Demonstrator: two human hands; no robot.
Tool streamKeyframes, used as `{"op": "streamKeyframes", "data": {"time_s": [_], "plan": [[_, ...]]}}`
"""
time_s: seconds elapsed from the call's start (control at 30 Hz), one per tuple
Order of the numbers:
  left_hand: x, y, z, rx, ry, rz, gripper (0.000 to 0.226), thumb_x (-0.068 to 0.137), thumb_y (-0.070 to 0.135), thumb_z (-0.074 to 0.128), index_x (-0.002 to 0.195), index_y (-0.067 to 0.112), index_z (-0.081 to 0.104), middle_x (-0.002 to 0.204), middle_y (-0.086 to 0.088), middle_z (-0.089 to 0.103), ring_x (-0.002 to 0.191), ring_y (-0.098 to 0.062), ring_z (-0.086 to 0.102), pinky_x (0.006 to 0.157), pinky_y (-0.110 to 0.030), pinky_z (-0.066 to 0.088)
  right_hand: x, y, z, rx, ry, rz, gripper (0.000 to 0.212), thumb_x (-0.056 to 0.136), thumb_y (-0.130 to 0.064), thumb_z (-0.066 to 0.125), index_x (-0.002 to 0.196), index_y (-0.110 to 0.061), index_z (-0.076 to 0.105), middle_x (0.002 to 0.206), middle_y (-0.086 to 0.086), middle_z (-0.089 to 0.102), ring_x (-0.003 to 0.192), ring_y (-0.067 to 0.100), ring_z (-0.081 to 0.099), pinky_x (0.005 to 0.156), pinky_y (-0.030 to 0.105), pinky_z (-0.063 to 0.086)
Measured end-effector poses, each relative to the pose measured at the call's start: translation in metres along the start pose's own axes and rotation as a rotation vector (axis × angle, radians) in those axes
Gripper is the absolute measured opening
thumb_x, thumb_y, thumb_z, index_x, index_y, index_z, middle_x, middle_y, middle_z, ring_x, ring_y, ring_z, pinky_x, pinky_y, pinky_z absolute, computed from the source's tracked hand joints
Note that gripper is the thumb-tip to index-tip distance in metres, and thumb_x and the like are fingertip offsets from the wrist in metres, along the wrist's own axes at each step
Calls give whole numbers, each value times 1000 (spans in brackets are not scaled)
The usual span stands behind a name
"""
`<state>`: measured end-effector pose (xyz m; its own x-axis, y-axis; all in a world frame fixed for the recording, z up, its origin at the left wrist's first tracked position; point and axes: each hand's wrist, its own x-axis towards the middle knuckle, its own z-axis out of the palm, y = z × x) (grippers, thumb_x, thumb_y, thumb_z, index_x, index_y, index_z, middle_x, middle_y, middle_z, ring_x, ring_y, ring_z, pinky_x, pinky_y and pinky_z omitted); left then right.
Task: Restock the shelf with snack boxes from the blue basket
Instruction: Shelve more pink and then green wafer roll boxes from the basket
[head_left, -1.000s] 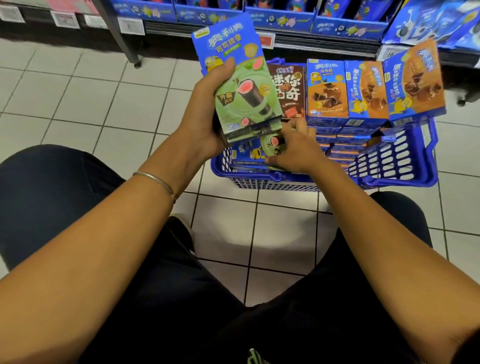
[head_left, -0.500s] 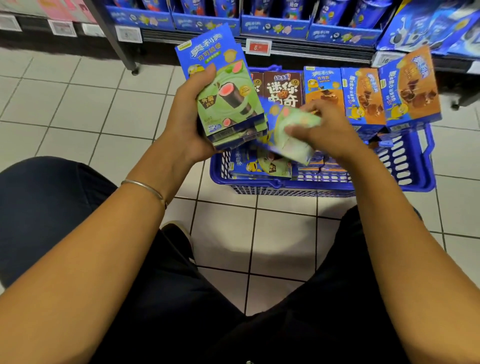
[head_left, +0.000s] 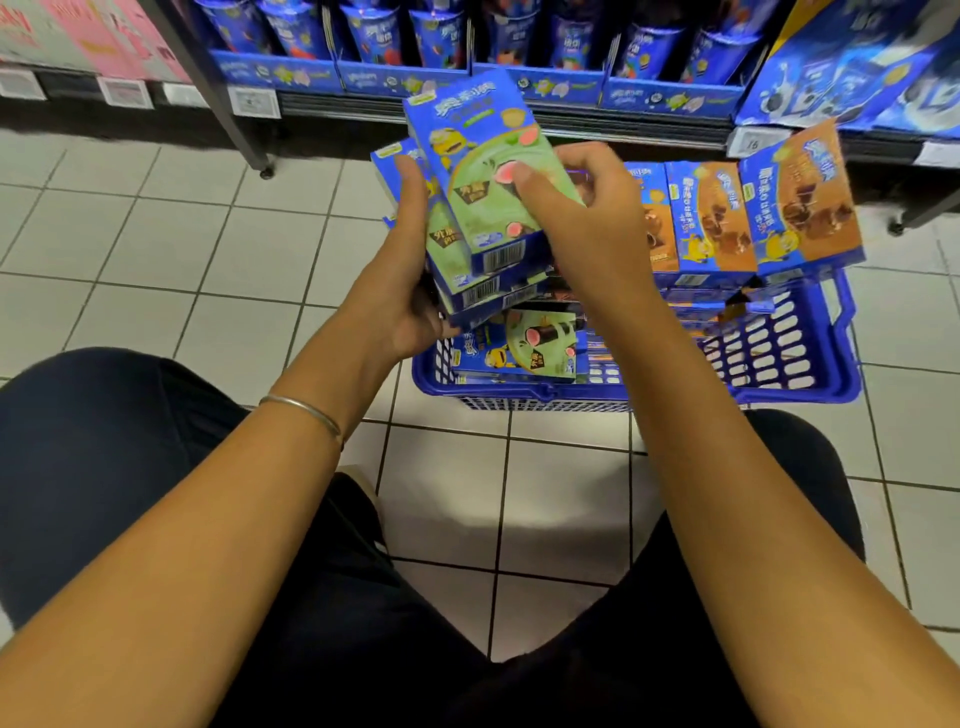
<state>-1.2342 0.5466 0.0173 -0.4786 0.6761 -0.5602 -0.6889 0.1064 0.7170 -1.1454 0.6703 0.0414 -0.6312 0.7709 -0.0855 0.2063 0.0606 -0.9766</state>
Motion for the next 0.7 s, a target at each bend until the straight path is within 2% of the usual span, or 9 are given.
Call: {"op": "streamKeyframes", "data": {"time_s": [0.1, 0.17, 0.23, 0.37, 0.47, 0.53, 0.6, 0.63, 0.7], "plan": [[2, 2, -1, -15, -49, 27, 96, 86, 91, 19, 141, 27, 65, 131, -10, 75, 117, -35, 73, 93, -58, 60, -4, -1, 2, -47, -64, 0, 32, 83, -41, 78, 100, -18, 64, 75, -15, 55, 78, 11, 63, 70, 38, 55], [2, 2, -1, -30, -105, 39, 98, 86, 91, 17, 144, 26, 62, 133, -10, 73, 119, -35, 73, 88, -53, 62, -7, -2, 1, -96, -99, -20, 31, 84, -41, 78, 101, -18, 64, 71, -15, 54, 77, 13, 64, 71, 42, 59], [2, 2, -4, -74, -156, 50, 93, 89, 88, 24, 149, 25, 58, 141, -12, 69, 126, -36, 68, 95, -56, 59, -9, -2, -2, -86, -137, -39, 32, 86, -40, 77, 104, -16, 65, 71, -14, 61, 77, 11, 68, 72, 41, 61], [2, 4, -12, -216, -208, 46, 75, 97, 72, 50, 151, 20, 57, 153, -15, 58, 140, -41, 56, 116, -67, 40, -1, -3, -12, 74, -180, 73, 39, 95, -54, 58, 106, -19, 71, 76, -20, 68, 74, -2, 67, 61, 20, 54], [0, 5, -15, -228, -178, 77, 72, 96, 70, 52, 147, 19, 62, 150, -14, 61, 138, -41, 58, 116, -67, 38, 11, 18, -20, 242, -59, 313, 45, 100, -57, 48, 104, -18, 69, 90, 0, 71, 88, 15, 72, 71, 35, 61], [-1, 6, -15, -237, -174, 102, 68, 96, 68, 54, 142, 19, 66, 148, -13, 63, 134, -40, 62, 113, -66, 42, 11, 44, -23, -12, -49, 346, 42, 102, -46, 51, 96, -7, 67, 90, 11, 70, 88, 27, 70, 86, 48, 59], [-2, 6, -15, -254, -177, 104, 69, 95, 67, 56, 145, 20, 64, 149, -13, 62, 135, -40, 61, 113, -67, 42, 7, 77, -25, -374, -193, 344, 37, 98, -39, 58, 89, -4, 63, 91, 15, 67, 86, 30, 65, 86, 50, 55], [-3, 6, -14, -260, -177, 100, 71, 95, 67, 57, 147, 20, 61, 151, -12, 61, 136, -40, 60, 114, -68, 41, 4, 91, -26, -547, -287, 361, 35, 95, -41, 63, 96, -6, 62, 100, 13, 66, 94, 27, 63, 89, 51, 54], [-4, 5, -12, -261, -177, 92, 73, 95, 67, 56, 150, 20, 58, 152, -12, 59, 138, -40, 58, 116, -69, 38, 0, 112, -27, -809, -382, 393, 59, 88, -50, 69, 127, -9, 51, 130, 16, 57, 122, 33, 55, 101, 51, 49]]}}
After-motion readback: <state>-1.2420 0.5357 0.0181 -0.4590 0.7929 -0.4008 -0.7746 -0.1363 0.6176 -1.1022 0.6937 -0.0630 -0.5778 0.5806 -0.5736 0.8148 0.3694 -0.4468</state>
